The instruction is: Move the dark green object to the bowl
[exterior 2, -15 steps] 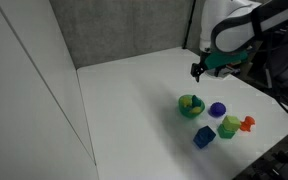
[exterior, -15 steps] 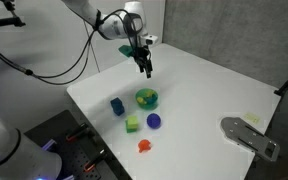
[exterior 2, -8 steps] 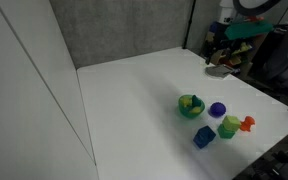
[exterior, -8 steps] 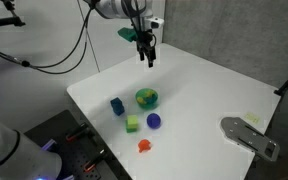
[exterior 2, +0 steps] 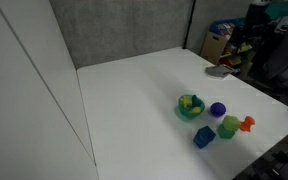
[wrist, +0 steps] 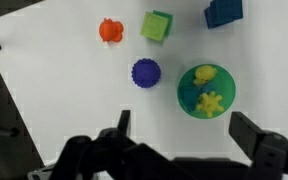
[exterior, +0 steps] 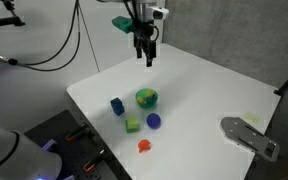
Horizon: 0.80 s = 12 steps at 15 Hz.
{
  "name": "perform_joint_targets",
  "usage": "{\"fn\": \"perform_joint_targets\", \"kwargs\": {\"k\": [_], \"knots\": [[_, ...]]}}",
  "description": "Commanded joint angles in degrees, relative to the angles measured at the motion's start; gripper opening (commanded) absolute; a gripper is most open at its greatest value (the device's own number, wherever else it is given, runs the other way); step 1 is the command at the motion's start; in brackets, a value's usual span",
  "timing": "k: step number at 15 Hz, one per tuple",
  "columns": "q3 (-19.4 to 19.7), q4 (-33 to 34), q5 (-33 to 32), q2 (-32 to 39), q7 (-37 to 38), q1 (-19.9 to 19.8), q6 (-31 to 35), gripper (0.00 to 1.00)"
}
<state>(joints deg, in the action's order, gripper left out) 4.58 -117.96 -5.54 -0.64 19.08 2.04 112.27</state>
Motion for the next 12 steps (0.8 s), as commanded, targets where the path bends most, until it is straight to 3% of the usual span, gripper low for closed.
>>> {"fn": "perform_joint_targets", "kwargs": {"k": [1,6,12], "knots": [[-0.92,-5.96,0.93,-9.4,-2.56,-1.97,-2.71,1.0],[-0.82,-7.46,2.07,-18.61,-9.73,-2.47,-8.28,1.0],[-0.39,-3.85,5.58,-22.79,-14.94,-2.36,-16.2,1.0]]}}
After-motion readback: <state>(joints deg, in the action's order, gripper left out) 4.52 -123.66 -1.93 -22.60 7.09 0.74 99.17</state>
